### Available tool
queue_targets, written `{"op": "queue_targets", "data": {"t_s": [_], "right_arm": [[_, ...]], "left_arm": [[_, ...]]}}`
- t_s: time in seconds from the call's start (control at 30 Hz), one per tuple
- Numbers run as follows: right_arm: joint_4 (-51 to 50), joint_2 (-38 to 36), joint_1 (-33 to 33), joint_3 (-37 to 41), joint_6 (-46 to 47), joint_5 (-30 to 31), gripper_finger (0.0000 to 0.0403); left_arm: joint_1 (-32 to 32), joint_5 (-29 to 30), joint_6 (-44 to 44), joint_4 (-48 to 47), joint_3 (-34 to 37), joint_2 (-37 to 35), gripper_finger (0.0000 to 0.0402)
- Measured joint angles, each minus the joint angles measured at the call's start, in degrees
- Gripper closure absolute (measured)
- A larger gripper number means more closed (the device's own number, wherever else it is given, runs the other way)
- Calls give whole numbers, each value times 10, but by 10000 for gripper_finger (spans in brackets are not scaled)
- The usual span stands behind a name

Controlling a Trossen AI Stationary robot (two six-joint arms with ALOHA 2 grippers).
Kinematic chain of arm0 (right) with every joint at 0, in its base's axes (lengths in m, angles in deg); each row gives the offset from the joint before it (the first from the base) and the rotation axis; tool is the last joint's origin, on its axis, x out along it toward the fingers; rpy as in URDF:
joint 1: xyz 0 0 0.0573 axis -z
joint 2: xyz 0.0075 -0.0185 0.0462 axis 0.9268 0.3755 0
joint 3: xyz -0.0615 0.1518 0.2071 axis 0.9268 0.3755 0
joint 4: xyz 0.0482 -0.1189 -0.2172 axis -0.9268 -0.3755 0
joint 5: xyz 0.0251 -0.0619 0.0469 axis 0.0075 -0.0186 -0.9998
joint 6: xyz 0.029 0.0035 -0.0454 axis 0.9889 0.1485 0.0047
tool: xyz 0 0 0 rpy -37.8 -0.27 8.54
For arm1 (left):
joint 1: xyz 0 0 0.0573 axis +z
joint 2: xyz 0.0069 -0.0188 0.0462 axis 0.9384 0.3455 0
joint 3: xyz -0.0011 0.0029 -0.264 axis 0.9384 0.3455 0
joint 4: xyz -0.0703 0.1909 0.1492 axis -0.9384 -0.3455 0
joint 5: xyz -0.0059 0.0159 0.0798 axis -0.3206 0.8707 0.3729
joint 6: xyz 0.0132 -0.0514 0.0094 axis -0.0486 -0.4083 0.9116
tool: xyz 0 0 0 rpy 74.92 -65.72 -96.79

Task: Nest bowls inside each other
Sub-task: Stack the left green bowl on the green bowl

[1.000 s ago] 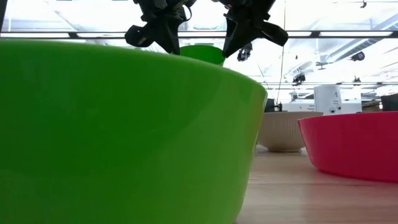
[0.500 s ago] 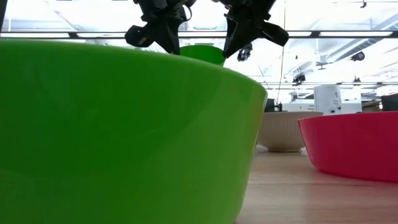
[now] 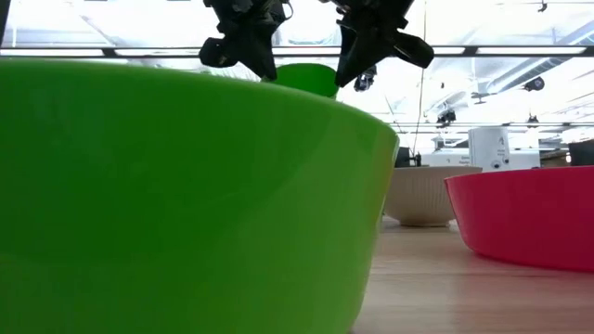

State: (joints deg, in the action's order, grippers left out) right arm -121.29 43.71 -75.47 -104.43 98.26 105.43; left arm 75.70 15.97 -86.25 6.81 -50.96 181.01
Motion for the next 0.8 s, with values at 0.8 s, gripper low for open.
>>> {"op": "queue_targets", "data": {"t_s": [0.8], "right_arm": [[-14, 1, 2, 0, 7, 6, 395]], "left_arm": [[-3, -28, 33, -3, -7, -1, 338]]}}
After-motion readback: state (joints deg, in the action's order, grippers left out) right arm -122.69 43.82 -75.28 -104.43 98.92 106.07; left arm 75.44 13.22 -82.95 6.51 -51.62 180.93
